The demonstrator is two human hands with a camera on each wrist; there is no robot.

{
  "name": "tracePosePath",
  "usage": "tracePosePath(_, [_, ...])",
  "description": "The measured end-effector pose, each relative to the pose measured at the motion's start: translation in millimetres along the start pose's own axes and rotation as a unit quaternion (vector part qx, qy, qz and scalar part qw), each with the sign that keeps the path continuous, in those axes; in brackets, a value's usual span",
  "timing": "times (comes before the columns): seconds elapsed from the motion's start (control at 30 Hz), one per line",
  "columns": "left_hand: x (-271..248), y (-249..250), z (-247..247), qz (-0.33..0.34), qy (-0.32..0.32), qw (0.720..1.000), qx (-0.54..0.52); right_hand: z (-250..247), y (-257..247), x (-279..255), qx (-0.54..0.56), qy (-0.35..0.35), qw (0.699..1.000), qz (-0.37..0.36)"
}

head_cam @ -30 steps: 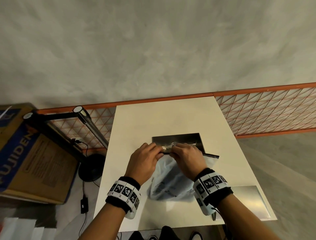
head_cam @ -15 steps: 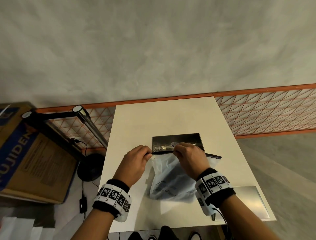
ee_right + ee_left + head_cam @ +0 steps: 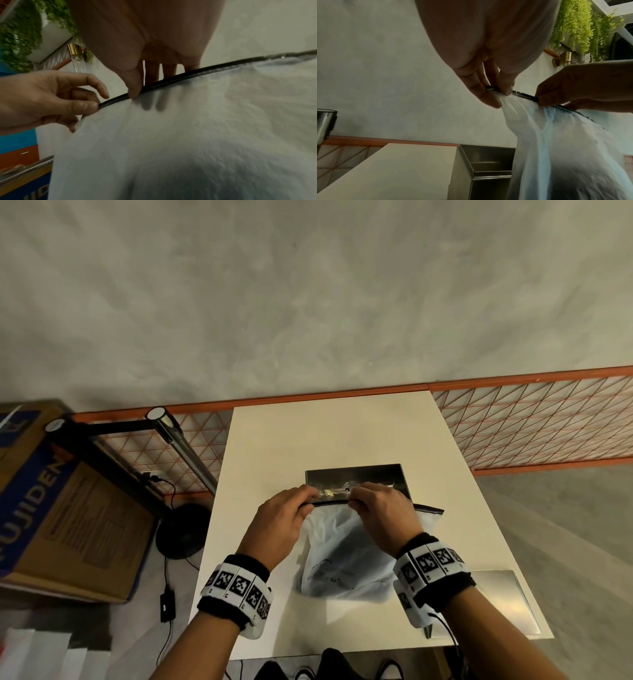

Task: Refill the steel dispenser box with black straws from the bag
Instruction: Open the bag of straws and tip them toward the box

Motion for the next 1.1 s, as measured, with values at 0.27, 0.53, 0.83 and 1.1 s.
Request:
tracePosePath(0.27, [3.2,9.3,3.0,0.031,-0.003,0.999,0.002,10.4,-10.9,-0.5,0.024,-0.033,0.997,-0.059])
tracePosePath(0.53, [-1.8,9.7,7.2,0.01,-0.006,1.0,-0.024,14.4,-23.8,3.2,0.004,-0.032,0.996,-0.087])
tracePosePath(0.83, [-0.6,10.9,8.9,0.013,-0.02,0.999,-0.022,22.1,-24.5,3.5,-0.018,-0.028,0.995,-0.097])
tracePosePath(1.1, [0.8,-6.8,-4.8,0.006,0.026,0.999,0.037,17.2,5.4,-3.1,-0.081,-0.031,0.995,-0.056])
Point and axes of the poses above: each hand's wrist, its own x-axis towards the middle knuckle, its own z-axis out of the palm, y = z × x, the point moved 3 cm from there along x, towards the middle knuckle, and after that the axes turned 8 degrees about y, right-handed, at the moved point
